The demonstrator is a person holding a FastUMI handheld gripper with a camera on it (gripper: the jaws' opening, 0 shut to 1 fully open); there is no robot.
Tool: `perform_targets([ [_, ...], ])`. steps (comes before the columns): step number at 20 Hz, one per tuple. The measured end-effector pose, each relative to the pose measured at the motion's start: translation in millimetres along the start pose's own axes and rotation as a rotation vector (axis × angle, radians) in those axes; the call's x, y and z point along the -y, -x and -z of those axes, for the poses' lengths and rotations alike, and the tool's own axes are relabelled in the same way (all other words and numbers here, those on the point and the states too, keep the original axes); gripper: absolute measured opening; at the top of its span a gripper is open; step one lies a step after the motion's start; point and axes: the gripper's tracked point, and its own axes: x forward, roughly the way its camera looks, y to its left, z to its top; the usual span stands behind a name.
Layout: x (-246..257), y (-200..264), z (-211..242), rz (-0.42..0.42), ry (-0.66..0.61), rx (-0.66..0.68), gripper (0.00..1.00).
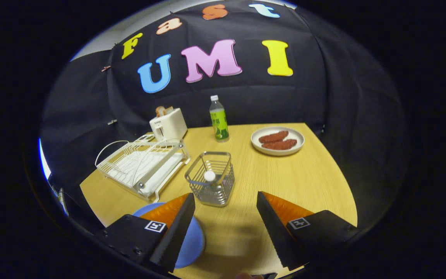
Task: Take the plate from the dish rack, then take the spoon from the basket and place it into the plate.
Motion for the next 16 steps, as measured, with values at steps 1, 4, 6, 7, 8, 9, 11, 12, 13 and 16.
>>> perform_targets([
  [1, -4, -4, -6, -0.013, 0.01, 0.034, 0.98],
  [4, -7, -21, -4, -0.022, 0.057, 0.063, 0.98],
  [6, -5, -34, -3, -0.01, 0.07, 0.072, 0.98],
  [7, -5, -40, -7, -0.007, 0.069, 0.09, 0.98],
  [8, -6, -45, -12, -0.007, 0.068, 0.115, 0.98],
  [9, -8, -51, -18, -0.012, 0.068, 0.148, 0.98],
  [11, -14, -60, -25, -0.025, 0.068, 0.194, 0.97],
  [12, -16, -61, -25, -0.026, 0.074, 0.199, 0.92],
  [13, -17, -64, -21, -0.027, 0.084, 0.198, 0.78],
  [16, -19, -76, -12, -0.027, 0.123, 0.192, 0.69],
])
